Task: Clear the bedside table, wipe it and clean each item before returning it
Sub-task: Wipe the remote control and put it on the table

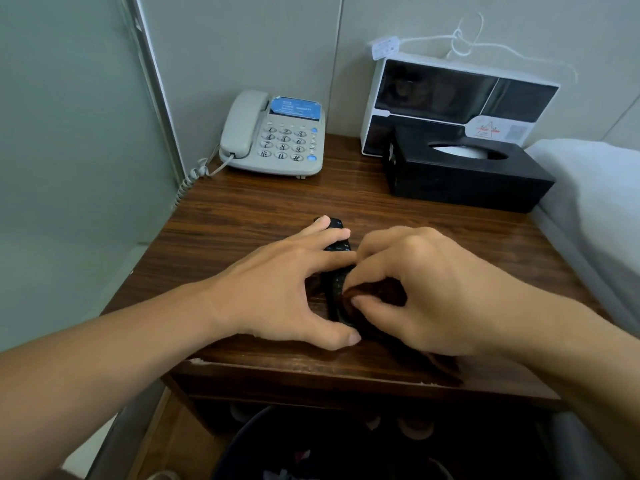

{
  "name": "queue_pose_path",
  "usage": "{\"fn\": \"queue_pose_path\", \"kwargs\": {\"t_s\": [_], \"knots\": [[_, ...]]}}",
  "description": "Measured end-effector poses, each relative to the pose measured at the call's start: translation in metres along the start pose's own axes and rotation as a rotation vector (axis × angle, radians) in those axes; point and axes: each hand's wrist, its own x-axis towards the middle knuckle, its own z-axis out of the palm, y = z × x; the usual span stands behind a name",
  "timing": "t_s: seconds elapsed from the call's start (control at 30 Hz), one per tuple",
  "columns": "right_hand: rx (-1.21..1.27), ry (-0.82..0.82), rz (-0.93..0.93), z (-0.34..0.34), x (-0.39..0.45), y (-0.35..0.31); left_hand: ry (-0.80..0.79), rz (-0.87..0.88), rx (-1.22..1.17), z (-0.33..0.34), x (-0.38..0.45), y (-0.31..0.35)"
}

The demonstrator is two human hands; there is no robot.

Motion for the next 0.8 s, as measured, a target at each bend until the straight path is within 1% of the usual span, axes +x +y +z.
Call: {"fn": "queue_pose_path", "kwargs": {"t_s": [0.07, 0.17, 0.23, 0.4, 0.47, 0.53, 0.6, 0.67, 0.7, 0.8], "knots": [[0.008, -0.060, 0.021, -0.009, -0.004, 0.005, -0.002, -0.014, 0.033, 0.000, 0.000, 0.001], [0.027, 0.029, 0.004, -0.002, -0.004, 0.002, 0.011, -0.011, 0.038, 0.001, -0.001, 0.001], [0.019, 0.058, -0.008, 0.005, -0.002, -0.003, 0.015, -0.008, 0.025, 0.001, 0.000, 0.001], [0.033, -0.053, -0.009, -0.009, -0.019, 0.005, 0.007, -0.022, 0.052, 0.001, 0.000, 0.002], [0.043, 0.008, 0.007, -0.001, -0.019, 0.002, 0.014, -0.019, 0.041, 0.001, 0.000, 0.002], [0.032, 0.059, -0.015, 0.006, -0.014, -0.001, 0.015, -0.011, 0.028, 0.001, 0.000, 0.001], [0.032, -0.010, -0.052, 0.001, -0.015, 0.003, 0.007, -0.014, 0.031, 0.000, 0.000, 0.000], [0.066, -0.094, -0.025, -0.011, -0.021, 0.010, -0.001, -0.020, 0.038, -0.001, -0.001, 0.002], [0.104, -0.081, 0.007, -0.016, -0.025, 0.015, -0.004, -0.022, 0.041, -0.002, -0.001, 0.003], [0.197, 0.091, 0.106, -0.020, -0.030, 0.028, -0.007, -0.027, 0.065, -0.003, -0.002, 0.004]]}}
